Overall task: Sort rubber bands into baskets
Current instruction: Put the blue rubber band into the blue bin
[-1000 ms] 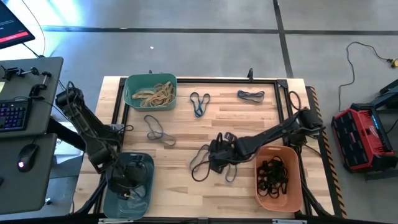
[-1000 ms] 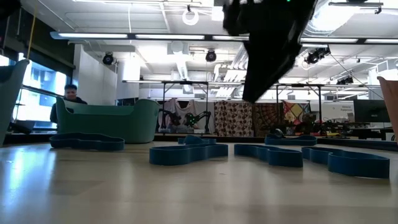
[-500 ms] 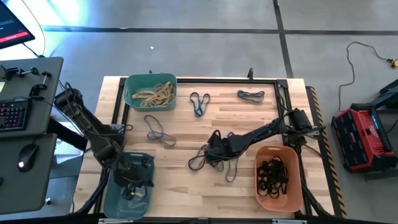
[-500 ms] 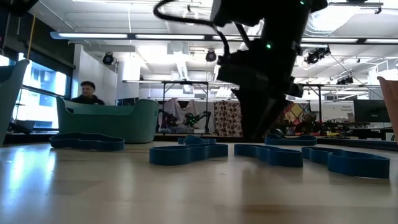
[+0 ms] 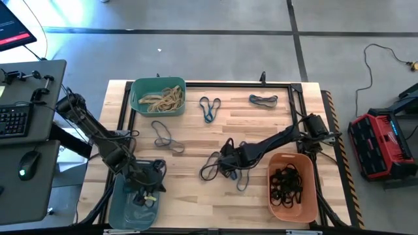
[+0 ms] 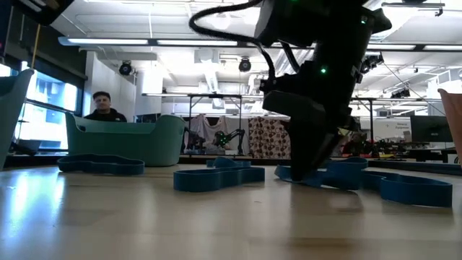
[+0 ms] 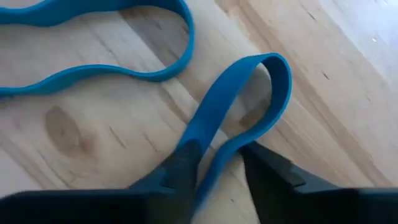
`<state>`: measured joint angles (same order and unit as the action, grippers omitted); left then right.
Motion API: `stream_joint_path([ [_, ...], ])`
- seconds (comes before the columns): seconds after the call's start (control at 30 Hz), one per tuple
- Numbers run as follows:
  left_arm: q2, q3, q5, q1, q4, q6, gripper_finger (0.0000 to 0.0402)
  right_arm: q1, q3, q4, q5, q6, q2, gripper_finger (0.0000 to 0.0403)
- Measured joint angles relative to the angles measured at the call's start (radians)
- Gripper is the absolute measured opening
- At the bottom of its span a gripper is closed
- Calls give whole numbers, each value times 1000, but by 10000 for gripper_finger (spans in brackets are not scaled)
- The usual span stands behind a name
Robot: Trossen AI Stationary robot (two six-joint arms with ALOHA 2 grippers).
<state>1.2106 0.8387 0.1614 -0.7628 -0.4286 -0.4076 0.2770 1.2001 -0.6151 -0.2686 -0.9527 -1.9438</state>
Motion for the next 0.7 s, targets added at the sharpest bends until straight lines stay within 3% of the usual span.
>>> stream_joint_path([
  [0.17, 0, 0, 29, 23, 0, -6, 0, 18, 42, 0, -39, 127, 3, 13],
  [0.43, 0, 0, 118, 71, -2, 9, 10, 58, 177, -32, -129, 323, 6, 4],
  [0.7, 0, 0, 169, 157, 17, 97, 66, 83, 313, -28, -230, 538, 8, 2],
])
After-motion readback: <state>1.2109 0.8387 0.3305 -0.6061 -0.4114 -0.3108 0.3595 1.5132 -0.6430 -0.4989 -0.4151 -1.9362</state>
